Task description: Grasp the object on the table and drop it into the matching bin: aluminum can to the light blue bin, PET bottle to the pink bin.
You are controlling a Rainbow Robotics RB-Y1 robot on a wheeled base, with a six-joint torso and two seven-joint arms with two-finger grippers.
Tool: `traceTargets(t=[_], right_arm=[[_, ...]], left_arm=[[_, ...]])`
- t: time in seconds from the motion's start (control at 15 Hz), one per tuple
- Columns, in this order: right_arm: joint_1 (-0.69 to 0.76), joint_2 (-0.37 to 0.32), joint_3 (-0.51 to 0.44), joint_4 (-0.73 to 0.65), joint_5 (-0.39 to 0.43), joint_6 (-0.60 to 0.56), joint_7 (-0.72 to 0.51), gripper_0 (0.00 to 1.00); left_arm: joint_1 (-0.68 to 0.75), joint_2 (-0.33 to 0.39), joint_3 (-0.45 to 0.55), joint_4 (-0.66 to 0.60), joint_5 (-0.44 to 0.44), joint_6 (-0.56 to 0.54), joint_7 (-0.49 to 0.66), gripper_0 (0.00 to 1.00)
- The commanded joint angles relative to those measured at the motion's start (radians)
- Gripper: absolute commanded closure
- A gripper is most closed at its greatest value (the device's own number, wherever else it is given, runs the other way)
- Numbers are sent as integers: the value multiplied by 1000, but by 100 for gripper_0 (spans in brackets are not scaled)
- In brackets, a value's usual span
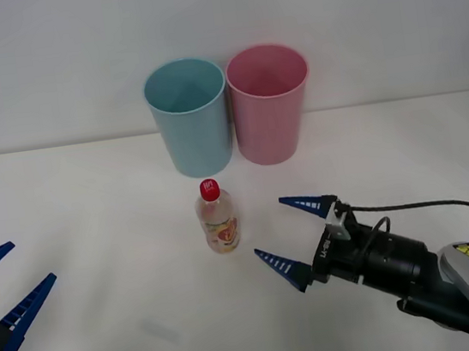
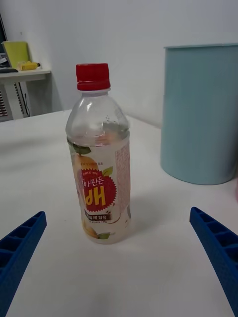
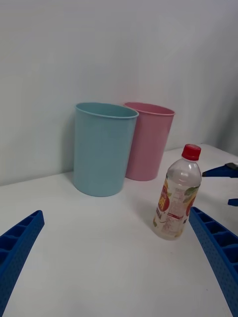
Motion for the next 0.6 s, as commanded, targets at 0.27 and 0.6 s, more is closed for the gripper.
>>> traceTargets(t=[0.27,0.6], right_arm=[[-54,19,122,20,-3,153,10,0],[-74,51,152,20,46,219,0,0]], left_arm=[[0,0,0,0,0,0,0,0],[0,0,0,0,0,0,0,0]])
